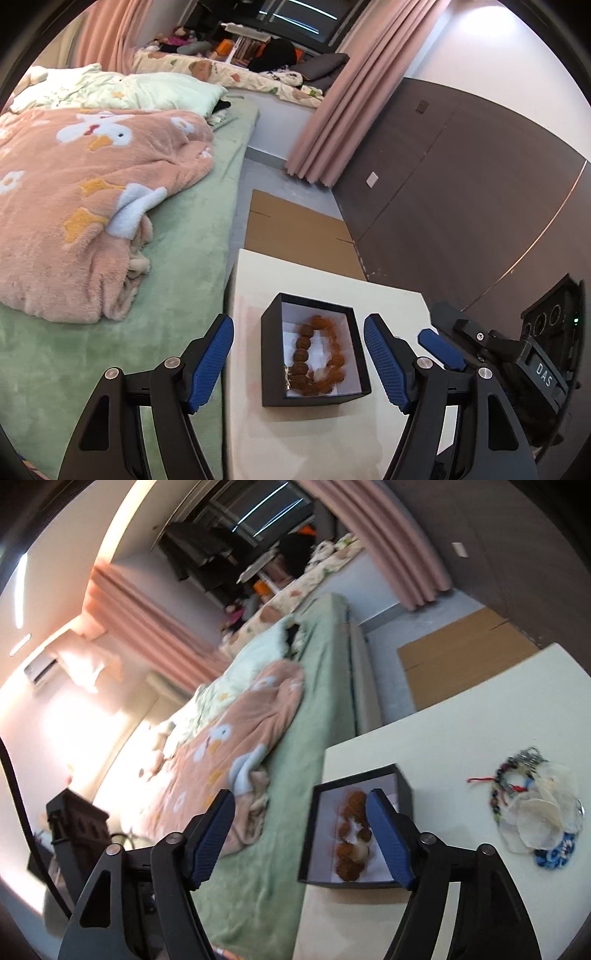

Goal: Organize jewelry
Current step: 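Lower both held items into the black box and open both tools, then move the left tool back over the jewelry pile to the white sheer pouch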

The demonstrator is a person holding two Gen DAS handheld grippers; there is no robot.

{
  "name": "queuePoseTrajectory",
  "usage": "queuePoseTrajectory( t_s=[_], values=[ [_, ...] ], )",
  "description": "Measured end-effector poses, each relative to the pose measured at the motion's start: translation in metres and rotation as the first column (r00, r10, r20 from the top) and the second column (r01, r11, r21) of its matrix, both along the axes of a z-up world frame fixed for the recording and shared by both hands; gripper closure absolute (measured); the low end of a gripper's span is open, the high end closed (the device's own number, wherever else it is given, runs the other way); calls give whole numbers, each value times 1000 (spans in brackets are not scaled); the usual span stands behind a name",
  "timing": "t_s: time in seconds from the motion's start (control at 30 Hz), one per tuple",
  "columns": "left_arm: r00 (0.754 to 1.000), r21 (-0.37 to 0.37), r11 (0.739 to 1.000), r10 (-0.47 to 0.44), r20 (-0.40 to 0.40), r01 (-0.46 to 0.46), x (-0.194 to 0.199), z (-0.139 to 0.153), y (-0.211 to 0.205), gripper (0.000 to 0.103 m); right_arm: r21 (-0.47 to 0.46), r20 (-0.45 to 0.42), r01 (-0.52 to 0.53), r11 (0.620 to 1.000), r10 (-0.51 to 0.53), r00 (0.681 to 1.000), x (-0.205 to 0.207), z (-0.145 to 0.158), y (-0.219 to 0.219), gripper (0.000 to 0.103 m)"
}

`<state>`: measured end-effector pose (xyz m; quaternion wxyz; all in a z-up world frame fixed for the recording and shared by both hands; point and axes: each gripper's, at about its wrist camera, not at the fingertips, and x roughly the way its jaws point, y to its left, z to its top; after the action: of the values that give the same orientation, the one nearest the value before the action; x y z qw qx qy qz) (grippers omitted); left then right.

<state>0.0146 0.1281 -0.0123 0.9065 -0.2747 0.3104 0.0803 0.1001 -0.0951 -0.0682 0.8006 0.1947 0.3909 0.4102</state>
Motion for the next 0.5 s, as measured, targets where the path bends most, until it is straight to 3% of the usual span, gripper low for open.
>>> queuePoseTrajectory(
  t_s=[0.23,0.4,0.5],
  values=[
    [1000,9,1000,-20,19,19,-5,5,-6,29,-5,-27,65,998,-65,998,3,-1,-43,29],
    [998,22,999,-47,50,46,-5,12,-19,29,-12,-37,173,985,-174,984,3,2,-90,28],
    [995,44,996,-76,67,73,-2,17,-30,29,-98,-88,258,961,-267,960,9,3,-111,29]
  ],
)
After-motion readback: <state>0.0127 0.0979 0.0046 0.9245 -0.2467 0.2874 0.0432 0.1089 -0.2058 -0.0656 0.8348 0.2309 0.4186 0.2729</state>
